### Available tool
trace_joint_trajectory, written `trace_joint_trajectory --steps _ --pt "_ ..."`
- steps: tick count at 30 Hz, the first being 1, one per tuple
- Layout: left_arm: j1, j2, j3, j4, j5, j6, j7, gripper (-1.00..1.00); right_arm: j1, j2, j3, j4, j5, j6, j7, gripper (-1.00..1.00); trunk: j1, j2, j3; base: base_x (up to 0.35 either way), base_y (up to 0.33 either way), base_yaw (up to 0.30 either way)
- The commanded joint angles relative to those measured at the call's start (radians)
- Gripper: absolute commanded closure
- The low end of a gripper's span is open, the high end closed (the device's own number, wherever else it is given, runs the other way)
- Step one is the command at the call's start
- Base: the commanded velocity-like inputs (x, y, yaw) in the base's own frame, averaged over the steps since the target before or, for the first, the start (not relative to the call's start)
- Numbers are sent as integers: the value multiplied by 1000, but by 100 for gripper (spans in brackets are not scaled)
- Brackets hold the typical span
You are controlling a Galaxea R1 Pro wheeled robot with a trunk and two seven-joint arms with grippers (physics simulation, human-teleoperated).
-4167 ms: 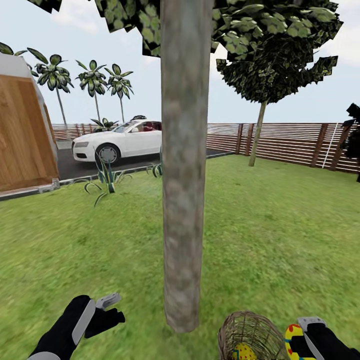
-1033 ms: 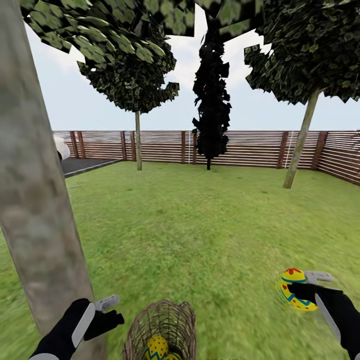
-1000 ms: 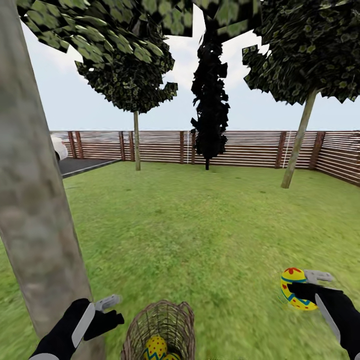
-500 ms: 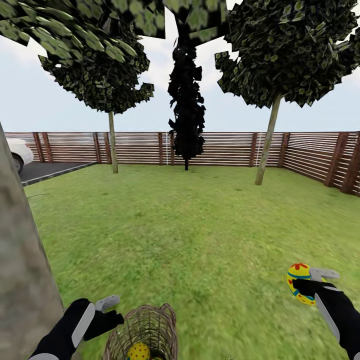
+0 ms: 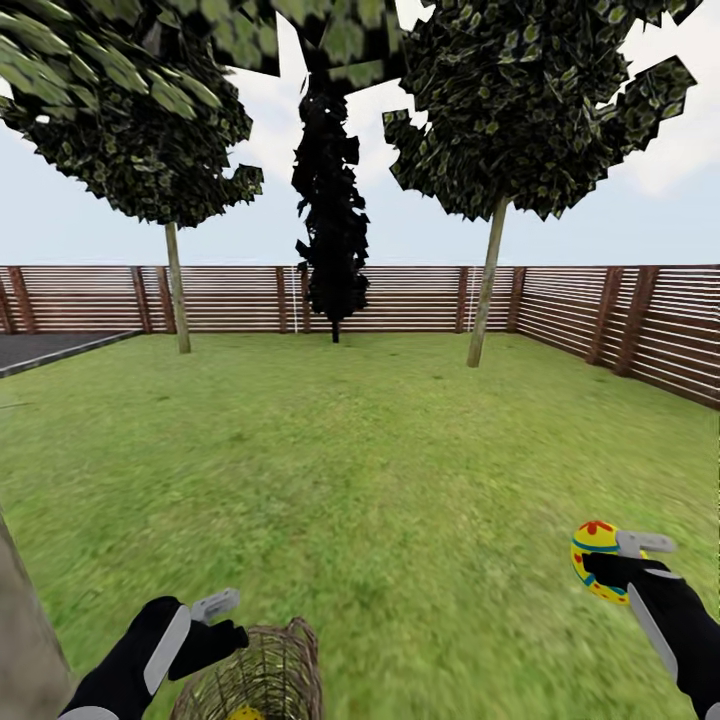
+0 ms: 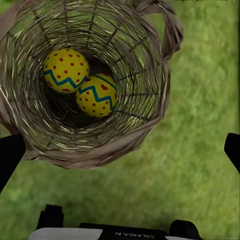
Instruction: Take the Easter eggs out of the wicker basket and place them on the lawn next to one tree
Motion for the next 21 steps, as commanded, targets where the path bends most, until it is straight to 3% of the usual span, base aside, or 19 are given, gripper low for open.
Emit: trace_joint_trajectory --steps 1,5,9,10,13,15,19,21 --pt "0 0 1 -1 8 5 5 -100 -1 0 1 -1 -7 5 -6 100 0 -1 -1 277 0 -46" --pt "0 -1 1 0 8 5 5 -100 -1 0 1 0 -6 7 -7 100 0 -1 -1 322 0 -9" --pt "0 3 2 -2 8 6 5 -100 -1 0 2 1 -6 8 -7 100 0 -1 -1 76 0 0" --pt "0 12 7 -4 8 7 4 -100 -1 0 2 2 -6 8 -7 100 0 -1 -1 7 0 0" --pt "0 81 4 -6 7 15 -6 -100 -1 -2 -1 2 -8 8 -8 100 0 -1 -1 2 0 0" --pt "0 111 2 -7 7 17 -12 -100 -1 -3 -2 2 -8 9 -7 100 0 -1 -1 0 0 0" --pt "0 115 -1 -4 9 11 -17 -100 -1 0 1 3 -9 10 -8 100 0 -1 -1 61 -79 0" --pt "0 119 1 -5 8 12 -62 -100 -1 0 1 4 -9 12 -8 100 0 -1 -1 161 -247 0"
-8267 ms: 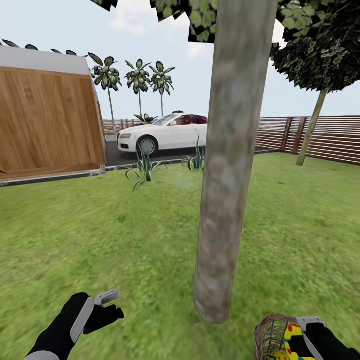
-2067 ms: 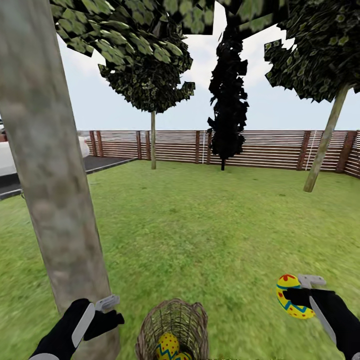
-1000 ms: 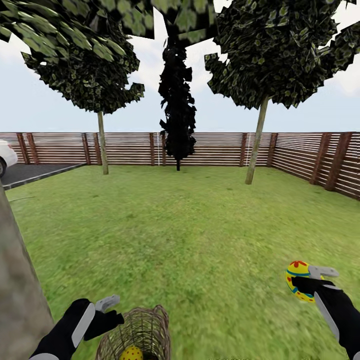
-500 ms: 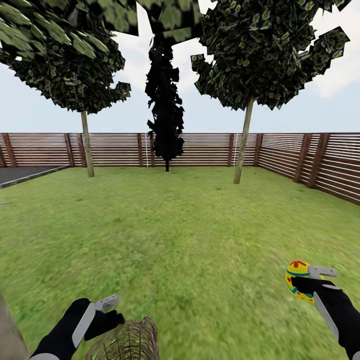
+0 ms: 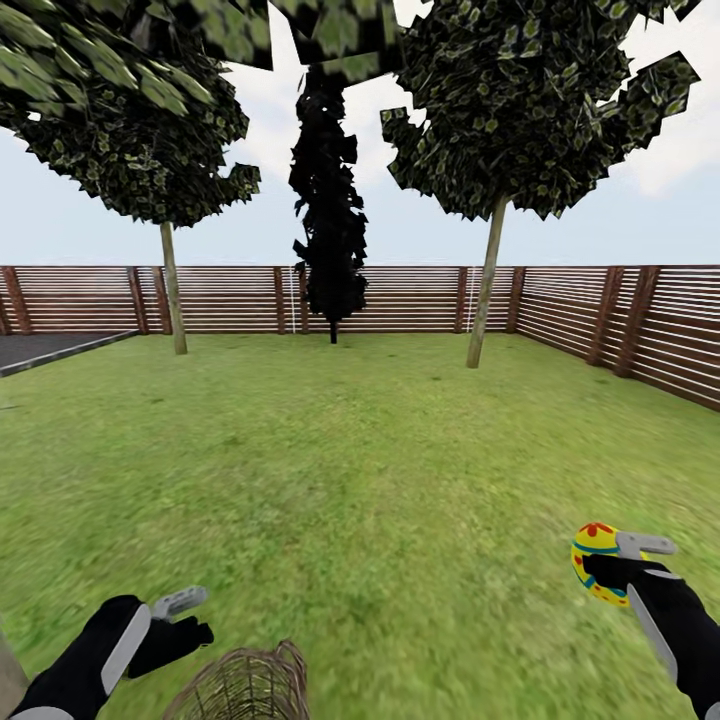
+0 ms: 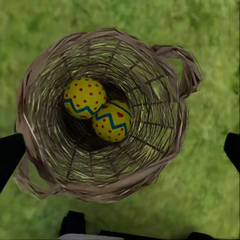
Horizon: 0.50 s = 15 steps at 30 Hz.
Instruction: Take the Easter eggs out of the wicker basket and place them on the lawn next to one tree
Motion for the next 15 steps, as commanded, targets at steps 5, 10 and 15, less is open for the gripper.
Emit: trace_joint_trajectory --steps 5,10,15 --pt "-1 15 3 -1 -5 9 -58 -100 0 0 2 0 -7 4 -5 100 0 -1 -1 183 -278 0" --pt "-1 21 3 -1 -6 10 -59 -100 0 2 4 3 -5 4 -6 100 0 -1 -1 193 -266 0" --pt "-1 100 3 0 -49 12 -60 -100 0 19 5 4 -4 4 -7 100 0 -1 -1 29 -40 0"
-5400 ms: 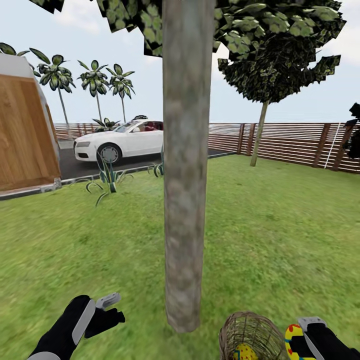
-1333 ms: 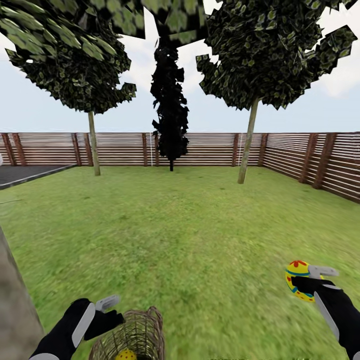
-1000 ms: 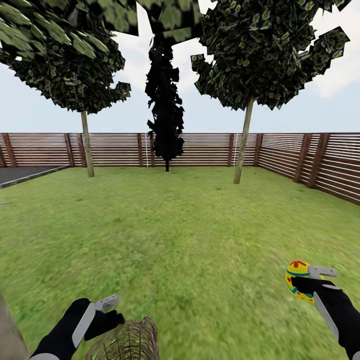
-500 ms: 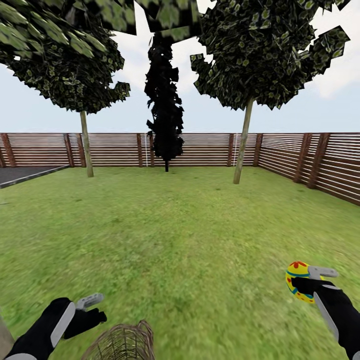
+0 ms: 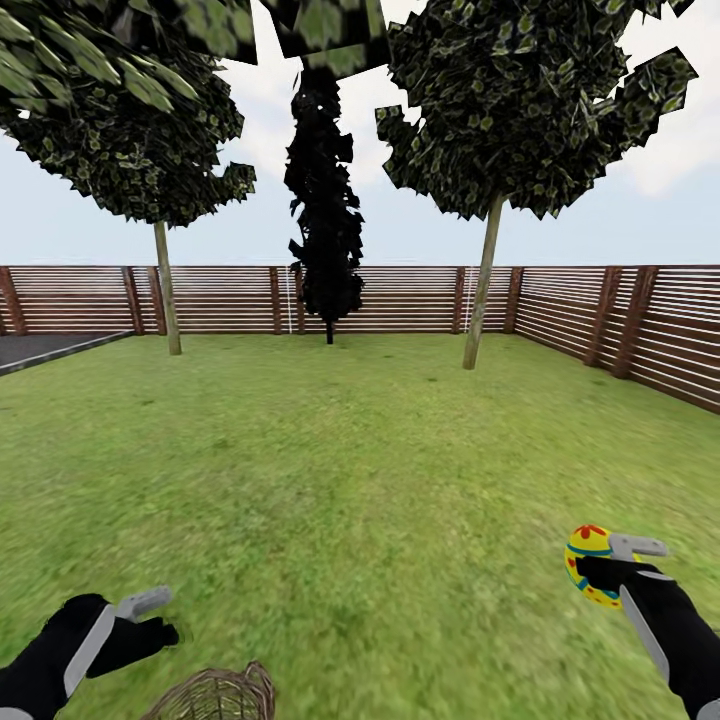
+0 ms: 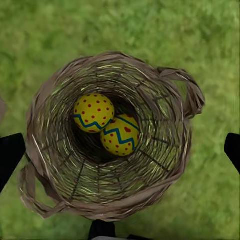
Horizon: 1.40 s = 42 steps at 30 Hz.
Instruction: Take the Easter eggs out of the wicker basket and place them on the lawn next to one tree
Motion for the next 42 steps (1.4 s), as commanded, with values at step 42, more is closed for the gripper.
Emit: trace_joint_trajectory --steps 42 --pt "0 8 -2 6 -6 4 -7 -100 -1 11 1 2 -7 3 -6 100 123 -225 -102 0 0 0"
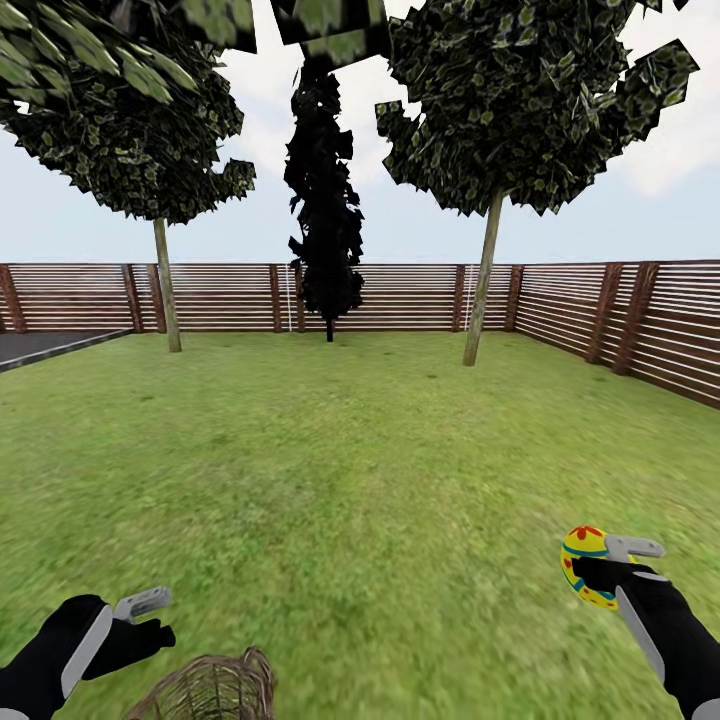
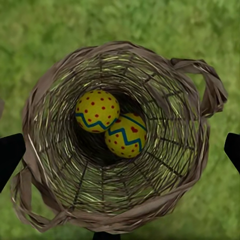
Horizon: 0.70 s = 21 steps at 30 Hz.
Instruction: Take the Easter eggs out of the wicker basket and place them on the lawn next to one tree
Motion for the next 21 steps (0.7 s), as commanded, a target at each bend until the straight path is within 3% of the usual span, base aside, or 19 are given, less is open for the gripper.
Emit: trace_joint_trajectory --steps 1,21 --pt "-1 0 3 -1 -5 5 -6 -100 0 0 1 -2 -8 5 -6 100 4 -8 -4 0 0 0" --pt "-1 -2 5 -2 -5 5 -6 -100 0 8 1 -2 -8 5 -6 100 81 -148 -67 0 0 0"
